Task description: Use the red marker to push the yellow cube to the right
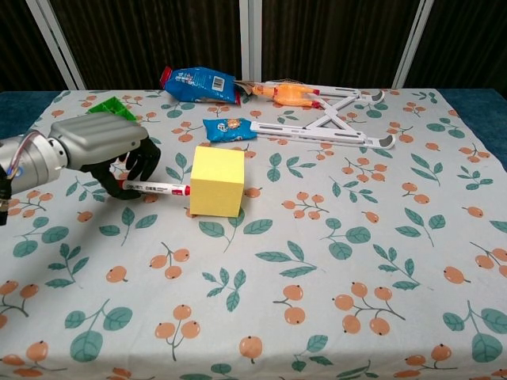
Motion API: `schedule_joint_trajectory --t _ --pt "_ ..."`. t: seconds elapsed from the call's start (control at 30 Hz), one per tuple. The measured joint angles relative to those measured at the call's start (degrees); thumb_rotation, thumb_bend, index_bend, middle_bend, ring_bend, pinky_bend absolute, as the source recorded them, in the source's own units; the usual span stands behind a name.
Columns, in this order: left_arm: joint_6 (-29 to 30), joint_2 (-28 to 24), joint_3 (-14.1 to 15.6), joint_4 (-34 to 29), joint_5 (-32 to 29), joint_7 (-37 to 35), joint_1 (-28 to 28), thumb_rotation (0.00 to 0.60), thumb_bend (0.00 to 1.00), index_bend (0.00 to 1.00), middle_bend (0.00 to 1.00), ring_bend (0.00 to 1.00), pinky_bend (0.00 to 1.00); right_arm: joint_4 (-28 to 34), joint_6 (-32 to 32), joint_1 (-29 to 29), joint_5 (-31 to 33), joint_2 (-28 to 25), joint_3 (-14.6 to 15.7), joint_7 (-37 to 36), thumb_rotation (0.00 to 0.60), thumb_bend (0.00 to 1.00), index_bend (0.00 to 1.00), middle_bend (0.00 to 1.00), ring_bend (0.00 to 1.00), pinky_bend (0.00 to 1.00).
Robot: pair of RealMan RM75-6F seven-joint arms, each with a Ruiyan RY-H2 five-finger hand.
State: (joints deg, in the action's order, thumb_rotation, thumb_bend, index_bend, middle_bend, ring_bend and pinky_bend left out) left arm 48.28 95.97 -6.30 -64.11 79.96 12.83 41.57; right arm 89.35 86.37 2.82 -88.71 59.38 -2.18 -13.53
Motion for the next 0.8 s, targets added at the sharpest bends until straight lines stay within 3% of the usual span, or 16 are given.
schedule_joint_trajectory --t 0.8 --pt "-5.7 6.4 -4.4 1.1 -8.1 8.2 8.8 0.600 0.42 0.71 0.75 0.53 0.47 -0.8 -1.2 0.6 -0.5 0.1 0.2 -0.7 0.600 0.17 0.00 0.10 0.00 0.00"
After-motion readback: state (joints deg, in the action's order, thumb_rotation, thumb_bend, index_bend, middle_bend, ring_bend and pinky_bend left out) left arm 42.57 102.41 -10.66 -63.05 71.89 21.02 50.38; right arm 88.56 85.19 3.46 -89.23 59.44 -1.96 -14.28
